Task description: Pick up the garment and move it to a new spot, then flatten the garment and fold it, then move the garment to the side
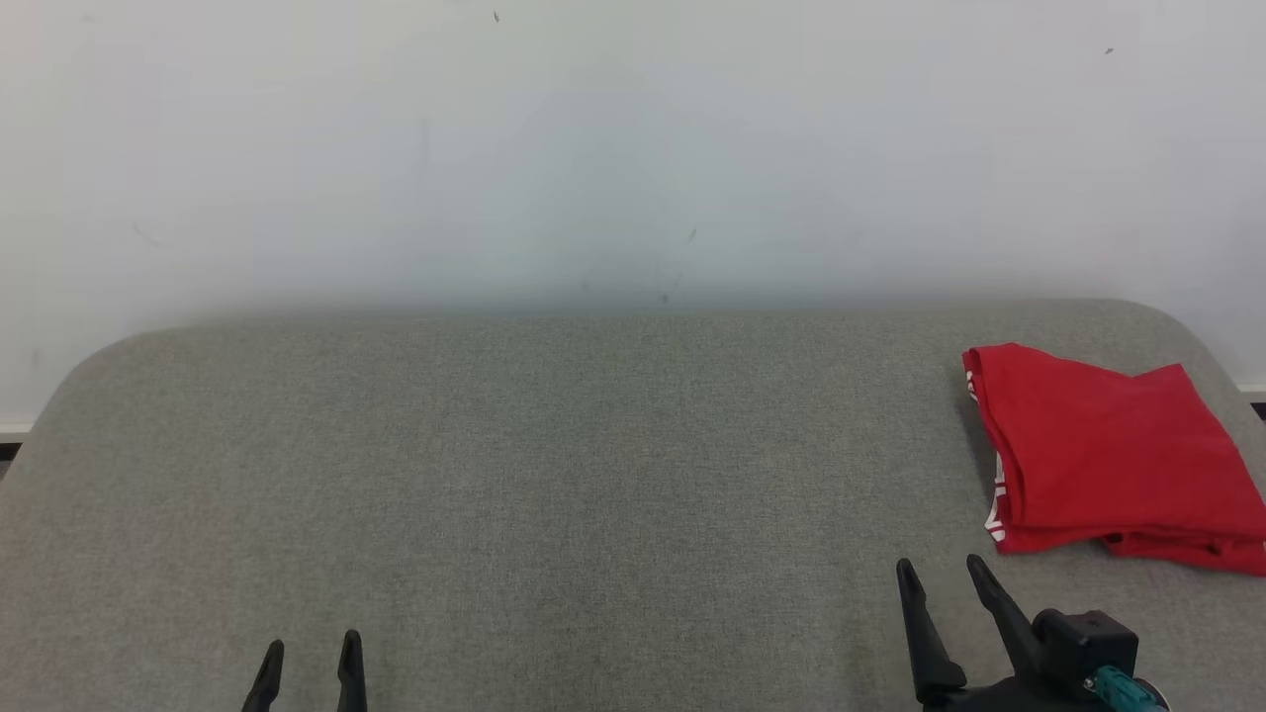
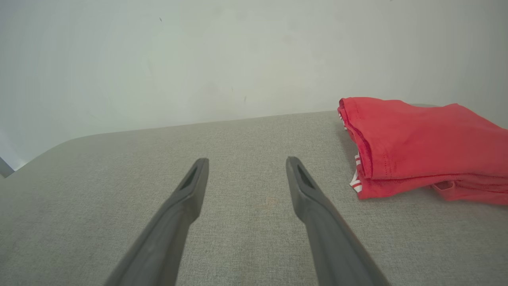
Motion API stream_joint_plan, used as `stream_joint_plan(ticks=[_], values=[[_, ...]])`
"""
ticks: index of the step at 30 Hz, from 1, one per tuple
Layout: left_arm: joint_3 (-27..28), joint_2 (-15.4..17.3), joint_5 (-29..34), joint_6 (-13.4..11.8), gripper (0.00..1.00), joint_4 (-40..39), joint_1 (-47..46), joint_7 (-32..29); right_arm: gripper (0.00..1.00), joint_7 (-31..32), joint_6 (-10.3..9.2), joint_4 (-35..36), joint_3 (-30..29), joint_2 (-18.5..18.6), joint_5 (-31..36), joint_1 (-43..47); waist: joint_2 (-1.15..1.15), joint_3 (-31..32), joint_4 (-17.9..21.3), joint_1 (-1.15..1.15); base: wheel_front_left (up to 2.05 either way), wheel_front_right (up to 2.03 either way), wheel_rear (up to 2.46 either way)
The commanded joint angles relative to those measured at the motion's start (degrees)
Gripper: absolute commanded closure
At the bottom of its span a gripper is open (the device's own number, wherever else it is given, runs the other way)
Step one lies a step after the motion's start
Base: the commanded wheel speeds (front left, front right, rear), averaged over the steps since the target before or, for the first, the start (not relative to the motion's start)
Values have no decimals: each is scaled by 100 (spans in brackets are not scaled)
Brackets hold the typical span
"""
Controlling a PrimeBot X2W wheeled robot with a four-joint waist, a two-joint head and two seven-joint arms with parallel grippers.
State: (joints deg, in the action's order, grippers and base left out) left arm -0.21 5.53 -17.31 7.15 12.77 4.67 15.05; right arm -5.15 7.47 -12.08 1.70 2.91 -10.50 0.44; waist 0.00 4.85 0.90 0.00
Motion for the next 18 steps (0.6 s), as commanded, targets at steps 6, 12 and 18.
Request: stream_joint_plan(ticks=[6, 12, 18], values=[[40, -57, -17, 26, 0, 41, 6, 15, 0, -70, 4, -107, 161, -2, -121, 5, 0, -48, 10, 0, 0, 0, 0], [101, -89, -91, 30, 0, 39, -21, 15, 0, -27, 4, -167, 188, -2, -188, -16, 0, -96, 1, 0, 0, 0, 0], [77, -110, -170, 29, 0, 66, -34, 15, 0, -26, 4, -206, 244, -3, -230, -58, 0, -114, -7, 0, 0, 0, 0]])
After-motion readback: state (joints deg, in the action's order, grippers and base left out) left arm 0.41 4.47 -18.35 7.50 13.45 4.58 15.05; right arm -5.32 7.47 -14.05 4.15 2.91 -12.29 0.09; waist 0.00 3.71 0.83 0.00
